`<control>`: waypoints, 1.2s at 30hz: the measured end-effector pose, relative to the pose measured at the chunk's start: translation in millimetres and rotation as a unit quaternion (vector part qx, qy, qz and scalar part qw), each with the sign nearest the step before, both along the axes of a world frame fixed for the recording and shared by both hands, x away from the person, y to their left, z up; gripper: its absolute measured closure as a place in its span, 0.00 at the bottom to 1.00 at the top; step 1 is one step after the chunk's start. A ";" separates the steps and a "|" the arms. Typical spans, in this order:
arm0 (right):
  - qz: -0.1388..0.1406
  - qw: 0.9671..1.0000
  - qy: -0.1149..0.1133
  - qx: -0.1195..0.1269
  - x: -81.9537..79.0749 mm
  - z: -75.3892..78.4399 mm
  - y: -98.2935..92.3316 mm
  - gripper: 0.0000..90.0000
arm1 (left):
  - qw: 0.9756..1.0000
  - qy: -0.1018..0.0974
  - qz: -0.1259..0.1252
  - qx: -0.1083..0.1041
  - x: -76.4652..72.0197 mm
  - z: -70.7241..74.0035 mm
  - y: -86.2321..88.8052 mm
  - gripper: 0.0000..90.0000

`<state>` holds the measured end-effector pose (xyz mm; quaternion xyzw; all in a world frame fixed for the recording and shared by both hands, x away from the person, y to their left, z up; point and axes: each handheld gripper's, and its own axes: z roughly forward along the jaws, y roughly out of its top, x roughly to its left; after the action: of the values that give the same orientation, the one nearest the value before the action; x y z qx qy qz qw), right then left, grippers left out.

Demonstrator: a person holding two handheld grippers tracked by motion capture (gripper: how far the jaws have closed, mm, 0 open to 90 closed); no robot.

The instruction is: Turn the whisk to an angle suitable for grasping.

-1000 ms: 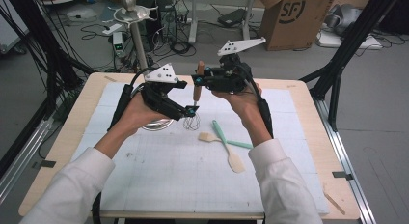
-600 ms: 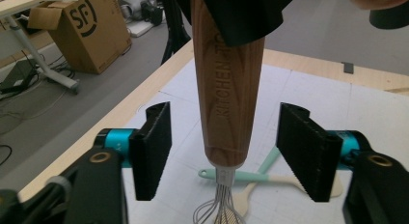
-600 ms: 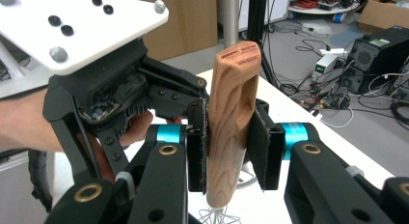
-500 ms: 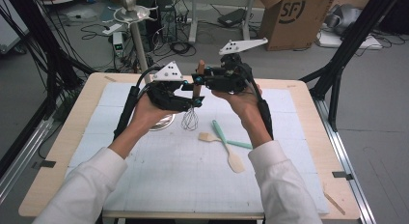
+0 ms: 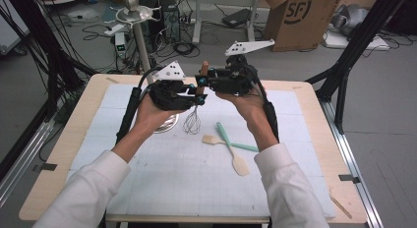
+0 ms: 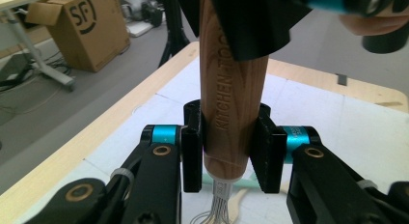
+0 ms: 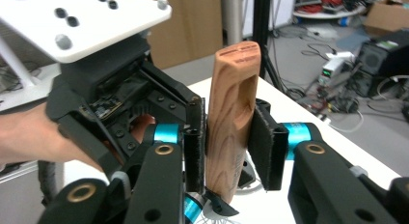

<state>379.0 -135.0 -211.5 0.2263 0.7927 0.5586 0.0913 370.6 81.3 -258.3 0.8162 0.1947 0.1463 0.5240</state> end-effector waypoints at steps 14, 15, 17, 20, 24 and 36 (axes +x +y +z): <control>0.122 0.992 -0.014 -0.008 -3.1 -7.7 -15.4 0.00 | 0.986 0.028 -0.163 0.005 -6.1 0.7 16.3 0.77; 0.131 0.991 -0.021 -0.005 -4.4 -7.5 -16.7 0.00 | 0.985 0.028 -0.168 0.003 -6.8 0.6 17.0 0.77; 0.157 0.987 -0.037 0.003 -5.9 -6.8 -18.1 0.00 | 0.982 0.033 -0.187 -0.001 -6.9 0.5 18.9 0.77; 0.182 0.982 -0.041 0.005 -8.9 -5.2 -19.2 0.00 | 0.976 0.032 -0.214 0.000 -9.3 0.7 19.8 0.77; 0.224 0.973 -0.048 0.004 -13.1 -4.5 -16.4 0.05 | 0.970 0.032 -0.242 0.002 -13.1 0.6 18.2 0.77; 0.321 0.945 -0.064 0.020 -24.0 -0.3 -13.1 0.28 | 0.947 0.043 -0.318 -0.018 -21.5 1.3 18.3 0.77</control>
<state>355.0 -148.0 -211.8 -0.0749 0.8045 0.5874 -0.0471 349.1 99.5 -257.0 0.8315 -0.0505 -0.0665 0.5492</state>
